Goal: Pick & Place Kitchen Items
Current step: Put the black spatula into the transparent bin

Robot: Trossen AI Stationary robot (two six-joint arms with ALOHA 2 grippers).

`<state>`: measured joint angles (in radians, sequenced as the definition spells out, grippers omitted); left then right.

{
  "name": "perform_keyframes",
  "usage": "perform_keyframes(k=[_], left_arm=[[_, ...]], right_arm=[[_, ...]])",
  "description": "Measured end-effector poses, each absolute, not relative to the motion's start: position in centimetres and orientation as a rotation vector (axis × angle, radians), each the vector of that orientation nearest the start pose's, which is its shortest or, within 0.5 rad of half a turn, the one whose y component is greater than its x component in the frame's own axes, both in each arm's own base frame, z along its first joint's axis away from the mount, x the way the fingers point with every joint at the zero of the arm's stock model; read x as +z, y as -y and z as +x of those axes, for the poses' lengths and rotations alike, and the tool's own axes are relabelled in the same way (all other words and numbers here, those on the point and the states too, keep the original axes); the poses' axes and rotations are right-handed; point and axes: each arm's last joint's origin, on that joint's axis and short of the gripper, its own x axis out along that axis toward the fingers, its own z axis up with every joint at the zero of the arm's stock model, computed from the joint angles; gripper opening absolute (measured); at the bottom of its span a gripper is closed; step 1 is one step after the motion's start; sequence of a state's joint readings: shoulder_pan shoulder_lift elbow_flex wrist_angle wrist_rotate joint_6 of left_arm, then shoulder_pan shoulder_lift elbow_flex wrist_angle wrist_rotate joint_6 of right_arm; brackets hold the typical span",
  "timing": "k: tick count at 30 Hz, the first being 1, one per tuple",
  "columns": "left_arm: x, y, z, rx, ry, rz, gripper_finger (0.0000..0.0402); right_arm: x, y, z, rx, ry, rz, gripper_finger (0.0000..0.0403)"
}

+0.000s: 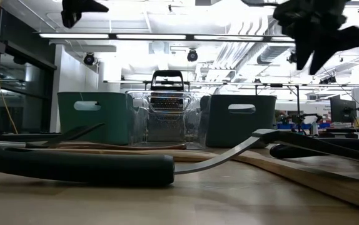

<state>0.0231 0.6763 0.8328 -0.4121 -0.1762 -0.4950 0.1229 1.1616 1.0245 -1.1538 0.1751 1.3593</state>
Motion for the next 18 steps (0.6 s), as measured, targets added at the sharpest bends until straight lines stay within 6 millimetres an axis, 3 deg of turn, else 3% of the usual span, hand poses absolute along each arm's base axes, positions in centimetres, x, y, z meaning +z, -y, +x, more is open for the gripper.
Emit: perform_keyframes(k=[5,12,18], left_arm=[[32.9,0.3,14.0,0.181,-0.153,-0.456,0.0127],[33.3,0.6,13.4,0.134,-0.134,-0.397,0.0127],[34.0,0.5,11.7,0.115,-0.066,-0.341,0.0127]], right_arm=[[27.1,-3.4,18.1,-1.001,-0.973,1.068,0.0148],[24.3,-4.6,17.3,-1.195,-0.956,1.191,0.0149],[21.5,-5.2,16.7,-1.351,-0.915,1.299,0.0188]])
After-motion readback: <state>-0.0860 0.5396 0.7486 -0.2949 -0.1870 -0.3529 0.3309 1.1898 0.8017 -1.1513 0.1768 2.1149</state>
